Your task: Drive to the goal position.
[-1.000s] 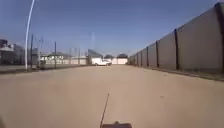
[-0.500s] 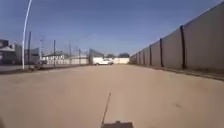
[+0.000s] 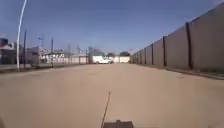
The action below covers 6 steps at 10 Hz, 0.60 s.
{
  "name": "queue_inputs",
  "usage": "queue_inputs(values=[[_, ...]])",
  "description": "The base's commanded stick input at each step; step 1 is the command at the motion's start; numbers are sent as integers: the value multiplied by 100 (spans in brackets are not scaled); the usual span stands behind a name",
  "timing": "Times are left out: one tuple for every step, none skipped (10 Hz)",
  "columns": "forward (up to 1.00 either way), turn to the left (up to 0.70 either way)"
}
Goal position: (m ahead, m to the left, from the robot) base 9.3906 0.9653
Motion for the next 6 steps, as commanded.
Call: queue_inputs(values=[[100,0],[100,0],[100,0],[100,0],[100,0],[100,0]])
